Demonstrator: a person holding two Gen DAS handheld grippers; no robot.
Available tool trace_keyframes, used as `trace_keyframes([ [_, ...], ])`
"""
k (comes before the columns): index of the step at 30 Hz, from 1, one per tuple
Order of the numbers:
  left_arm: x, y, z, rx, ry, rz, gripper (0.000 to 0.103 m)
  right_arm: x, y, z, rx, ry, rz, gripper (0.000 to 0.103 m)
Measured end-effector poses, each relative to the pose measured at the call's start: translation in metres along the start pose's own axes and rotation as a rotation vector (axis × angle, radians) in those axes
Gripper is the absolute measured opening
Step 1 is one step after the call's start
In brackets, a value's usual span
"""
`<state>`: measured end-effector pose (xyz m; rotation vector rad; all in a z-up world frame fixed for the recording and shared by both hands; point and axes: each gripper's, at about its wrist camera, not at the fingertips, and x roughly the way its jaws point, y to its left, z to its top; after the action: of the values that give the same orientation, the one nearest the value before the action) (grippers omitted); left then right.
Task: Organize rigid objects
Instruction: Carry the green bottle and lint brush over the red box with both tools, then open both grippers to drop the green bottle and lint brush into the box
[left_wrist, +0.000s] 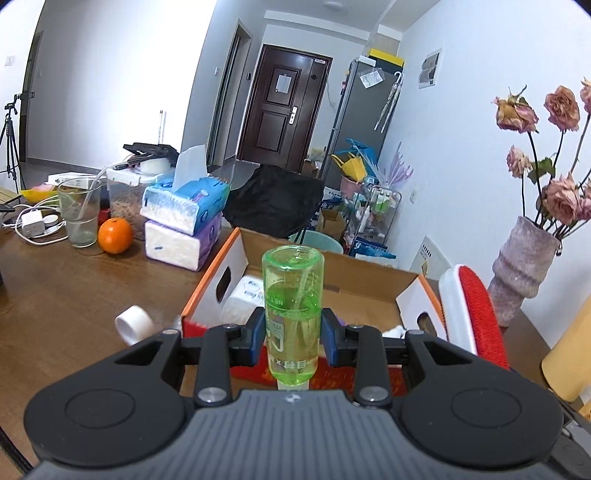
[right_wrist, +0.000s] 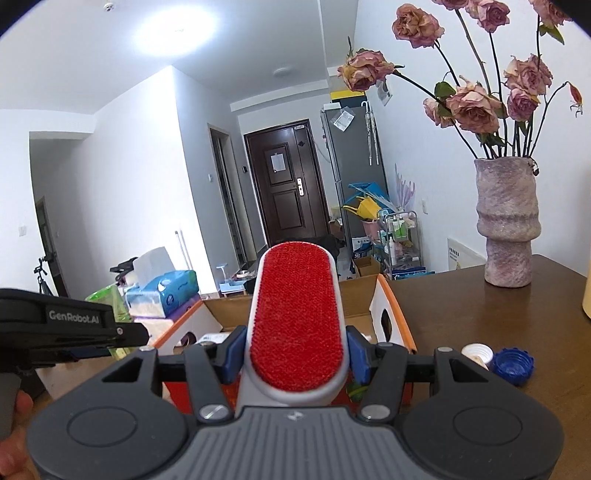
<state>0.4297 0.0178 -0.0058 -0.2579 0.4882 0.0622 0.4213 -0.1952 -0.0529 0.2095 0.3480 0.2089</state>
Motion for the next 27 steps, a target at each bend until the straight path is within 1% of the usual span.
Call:
trace_keyframes([
  [6, 0.017, -0.006, 0.011, -0.008, -0.003, -0.010, 0.032, 0.025, 0.002, 0.011, -0.001, 0.006, 0.000, 0.055],
  [18, 0.063, -0.014, 0.034, -0.010, -0.013, -0.011, 0.032, 0.079, -0.004, 0.028, 0.007, 0.056, -0.015, 0.055],
  [27, 0.105, -0.015, 0.047, 0.001, 0.018, 0.009, 0.032, 0.123, -0.007, 0.039, -0.004, 0.102, -0.028, 0.055],
])
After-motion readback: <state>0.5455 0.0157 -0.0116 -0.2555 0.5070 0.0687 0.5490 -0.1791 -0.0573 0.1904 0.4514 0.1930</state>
